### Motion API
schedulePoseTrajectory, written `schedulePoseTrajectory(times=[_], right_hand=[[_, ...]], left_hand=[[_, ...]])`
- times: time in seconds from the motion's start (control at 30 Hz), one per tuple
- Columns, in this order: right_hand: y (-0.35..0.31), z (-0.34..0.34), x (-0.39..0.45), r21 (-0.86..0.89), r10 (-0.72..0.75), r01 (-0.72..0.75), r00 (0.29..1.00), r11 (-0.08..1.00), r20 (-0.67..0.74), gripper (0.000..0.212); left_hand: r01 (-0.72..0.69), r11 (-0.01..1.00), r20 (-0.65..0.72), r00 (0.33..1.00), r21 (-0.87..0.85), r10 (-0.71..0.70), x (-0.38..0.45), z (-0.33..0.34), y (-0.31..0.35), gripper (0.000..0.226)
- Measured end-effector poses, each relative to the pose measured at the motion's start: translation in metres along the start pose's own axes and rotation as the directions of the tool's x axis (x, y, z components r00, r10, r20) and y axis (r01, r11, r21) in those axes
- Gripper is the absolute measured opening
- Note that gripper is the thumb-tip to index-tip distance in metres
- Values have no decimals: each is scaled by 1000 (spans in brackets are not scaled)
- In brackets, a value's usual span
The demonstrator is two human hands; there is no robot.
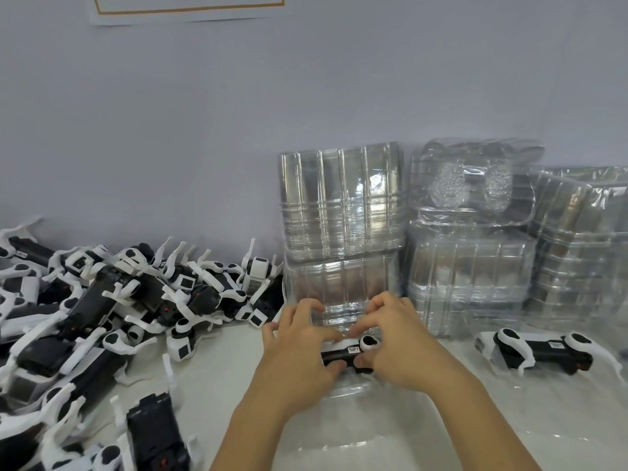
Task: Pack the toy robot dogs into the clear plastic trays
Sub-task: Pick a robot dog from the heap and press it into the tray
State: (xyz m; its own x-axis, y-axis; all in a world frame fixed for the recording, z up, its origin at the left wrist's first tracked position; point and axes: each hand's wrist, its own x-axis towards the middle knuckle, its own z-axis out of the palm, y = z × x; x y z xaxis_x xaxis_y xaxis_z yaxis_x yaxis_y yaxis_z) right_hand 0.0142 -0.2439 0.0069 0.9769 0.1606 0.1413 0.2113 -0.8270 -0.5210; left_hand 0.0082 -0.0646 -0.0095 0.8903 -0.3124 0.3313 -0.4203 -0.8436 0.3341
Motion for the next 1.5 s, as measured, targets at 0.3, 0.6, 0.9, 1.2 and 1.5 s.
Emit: schedulePoseTrajectory(times=[0.3,0.6,0.9,1.2,1.5], right_hand=[[-1,1,-1,-23,-15,14,999,1000,-39,35],[-7,-2,-3,-80,-31,29,999,996,-13,33],[-26,-19,-8,-7,-36,36,999,999,-3,12],[-55,16,-15,-344,182,-178,983,922,-21,53],[-51,12,-10,-276,303,-276,951,921,60,52]], left_hand=[[61,998,35,998,-36,-59,3,-1,-1,38],[136,991,34,990,17,-136,1,1,3,37],[174,904,-77,972,-391,-220,5,-21,-10,12],[238,863,-60,954,-446,-294,-3,-16,-5,24],[240,881,-61,956,-407,-288,-4,-20,-2,27]])
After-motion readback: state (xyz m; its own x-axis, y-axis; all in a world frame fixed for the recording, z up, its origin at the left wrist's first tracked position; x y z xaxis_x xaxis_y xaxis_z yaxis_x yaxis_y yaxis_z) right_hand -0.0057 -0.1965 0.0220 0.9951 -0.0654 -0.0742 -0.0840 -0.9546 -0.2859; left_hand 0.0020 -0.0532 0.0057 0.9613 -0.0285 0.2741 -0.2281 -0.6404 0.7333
